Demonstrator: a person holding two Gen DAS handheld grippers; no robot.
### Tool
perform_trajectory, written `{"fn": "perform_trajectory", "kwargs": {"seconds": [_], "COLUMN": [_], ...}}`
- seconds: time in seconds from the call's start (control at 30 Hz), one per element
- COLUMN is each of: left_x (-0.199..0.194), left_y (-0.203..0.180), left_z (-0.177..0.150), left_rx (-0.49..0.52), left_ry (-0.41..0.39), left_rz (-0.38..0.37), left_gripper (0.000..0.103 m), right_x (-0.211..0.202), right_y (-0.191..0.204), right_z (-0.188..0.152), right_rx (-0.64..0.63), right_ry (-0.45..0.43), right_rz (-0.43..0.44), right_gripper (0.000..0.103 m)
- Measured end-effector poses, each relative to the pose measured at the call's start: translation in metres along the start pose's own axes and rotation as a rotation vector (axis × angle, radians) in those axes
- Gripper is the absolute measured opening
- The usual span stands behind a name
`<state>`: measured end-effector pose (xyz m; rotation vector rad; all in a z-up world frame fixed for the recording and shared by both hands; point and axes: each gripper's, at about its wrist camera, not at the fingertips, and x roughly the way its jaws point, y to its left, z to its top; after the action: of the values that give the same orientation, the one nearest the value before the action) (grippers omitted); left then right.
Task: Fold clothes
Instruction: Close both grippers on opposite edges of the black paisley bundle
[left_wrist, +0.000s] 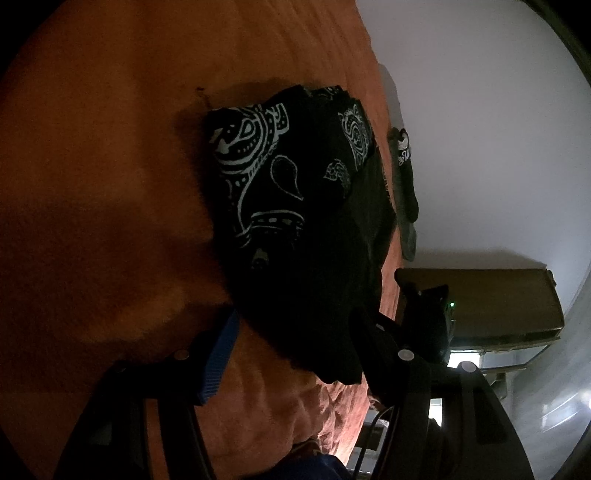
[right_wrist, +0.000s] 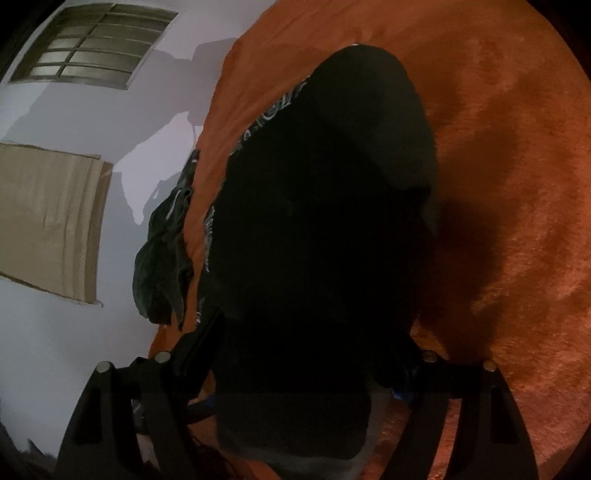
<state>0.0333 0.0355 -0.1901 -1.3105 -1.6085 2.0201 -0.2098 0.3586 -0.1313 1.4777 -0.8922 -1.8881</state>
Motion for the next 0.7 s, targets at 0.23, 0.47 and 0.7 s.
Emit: {"fn": "perform_trajectory", "kwargs": {"seconds": [0.23,0.47,0.7], "left_x": [-0.006,-0.004,-0.002], "left_y": [0.006,0.005,0.001], "left_z": [-0.002,-0.001,0.004], "left_rx": [-0.021,-0.020,-0.027], "left_ry": [-0.005,-0.006,-0.006], "left_rz": [-0.012,-0.006,-0.001], "left_gripper": [0.063,0.063,0.063], "right_x": [0.008,0.010,0.016], "right_y": [-0.004,-0.004,-0.019], "right_z": [-0.031,-0.021,0.010], "right_rx": [0.045,0.076,0.115], "right_ry": [0.009,0.000,0.031], "right_rz": [0.016,0.042,0.050], "right_gripper": [0.078,0.073,0.071]}}
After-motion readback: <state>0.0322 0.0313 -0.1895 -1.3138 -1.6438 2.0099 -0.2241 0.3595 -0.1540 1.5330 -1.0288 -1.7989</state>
